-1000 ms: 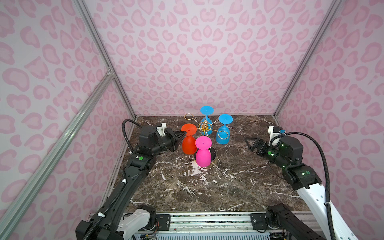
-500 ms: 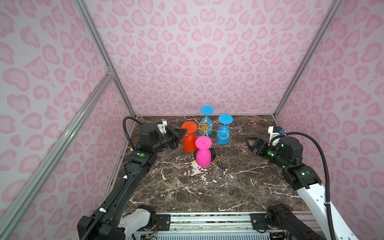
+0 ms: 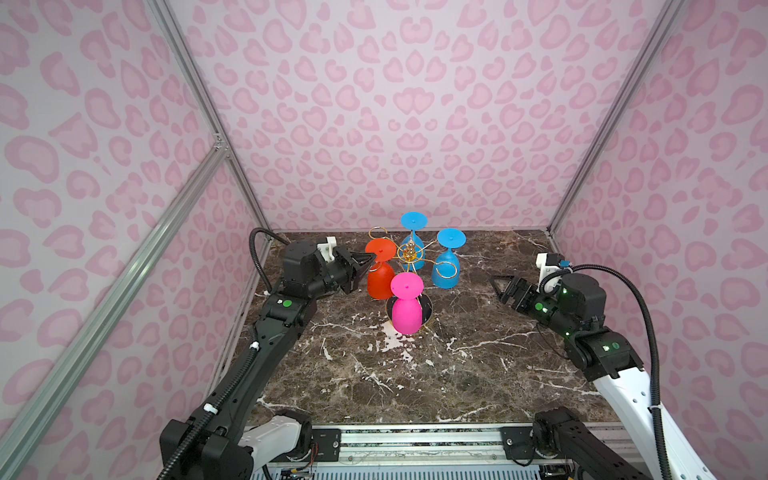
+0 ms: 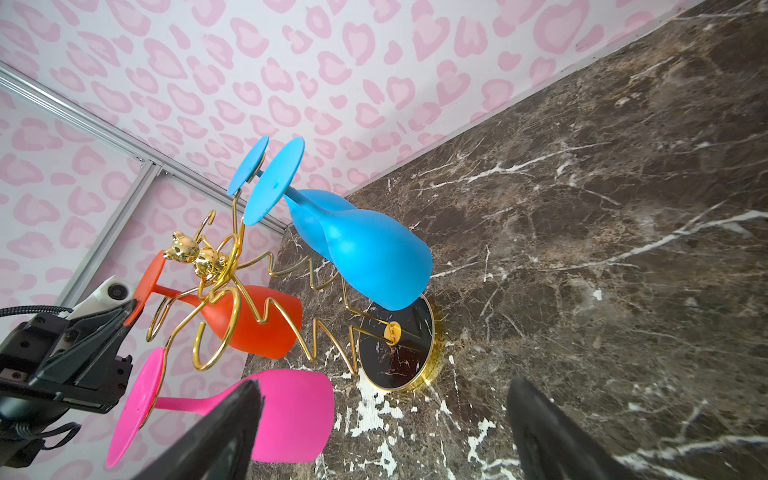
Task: Take the wine glass off the wine glass rack
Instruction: 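Slide the red glass off its rack hook with the left gripper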
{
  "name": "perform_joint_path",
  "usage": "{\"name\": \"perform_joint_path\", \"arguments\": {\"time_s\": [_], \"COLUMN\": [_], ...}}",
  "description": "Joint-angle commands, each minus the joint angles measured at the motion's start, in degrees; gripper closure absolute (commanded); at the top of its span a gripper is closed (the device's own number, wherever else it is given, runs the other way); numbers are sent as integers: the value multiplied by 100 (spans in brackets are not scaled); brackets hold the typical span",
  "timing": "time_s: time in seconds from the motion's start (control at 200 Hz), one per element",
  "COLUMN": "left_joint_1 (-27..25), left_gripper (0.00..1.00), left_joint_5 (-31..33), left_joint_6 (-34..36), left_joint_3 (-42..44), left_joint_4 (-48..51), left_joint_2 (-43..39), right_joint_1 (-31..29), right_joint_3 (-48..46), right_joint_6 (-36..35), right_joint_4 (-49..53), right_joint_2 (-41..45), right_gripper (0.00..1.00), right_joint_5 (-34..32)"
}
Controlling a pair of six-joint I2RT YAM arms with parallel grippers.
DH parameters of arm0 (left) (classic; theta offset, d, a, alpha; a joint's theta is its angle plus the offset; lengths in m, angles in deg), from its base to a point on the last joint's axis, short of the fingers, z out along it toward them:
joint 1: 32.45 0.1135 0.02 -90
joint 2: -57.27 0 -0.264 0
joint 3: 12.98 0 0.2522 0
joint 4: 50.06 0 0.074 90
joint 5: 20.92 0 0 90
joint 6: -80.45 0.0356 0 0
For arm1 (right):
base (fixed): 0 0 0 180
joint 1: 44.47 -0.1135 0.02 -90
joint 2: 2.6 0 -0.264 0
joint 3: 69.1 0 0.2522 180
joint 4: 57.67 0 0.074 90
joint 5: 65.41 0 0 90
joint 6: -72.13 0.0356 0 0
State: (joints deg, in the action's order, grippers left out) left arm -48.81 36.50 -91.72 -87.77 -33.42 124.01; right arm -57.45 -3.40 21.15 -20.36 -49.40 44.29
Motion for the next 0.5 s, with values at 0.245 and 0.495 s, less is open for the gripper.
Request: {"name": "perform_joint_path", "arguments": {"time_s": [0.245, 0.495], "left_joint_1": [3, 21], "left_gripper": [96, 96], "left_joint_5": [49, 75], "left_joint_6": [197, 256], "left_joint_3": [-336, -401], "left_joint_4": [-288, -253], "left_joint_2": [289, 346], "right_joint_1": [-1, -1], "right_joint_3": [-28, -11], "right_joint_6": [0, -44], "right_joint_4": [-2, 36], "right_joint_2": [84, 110], "right_gripper": [6, 6], "right_joint_5": [-28, -28]}}
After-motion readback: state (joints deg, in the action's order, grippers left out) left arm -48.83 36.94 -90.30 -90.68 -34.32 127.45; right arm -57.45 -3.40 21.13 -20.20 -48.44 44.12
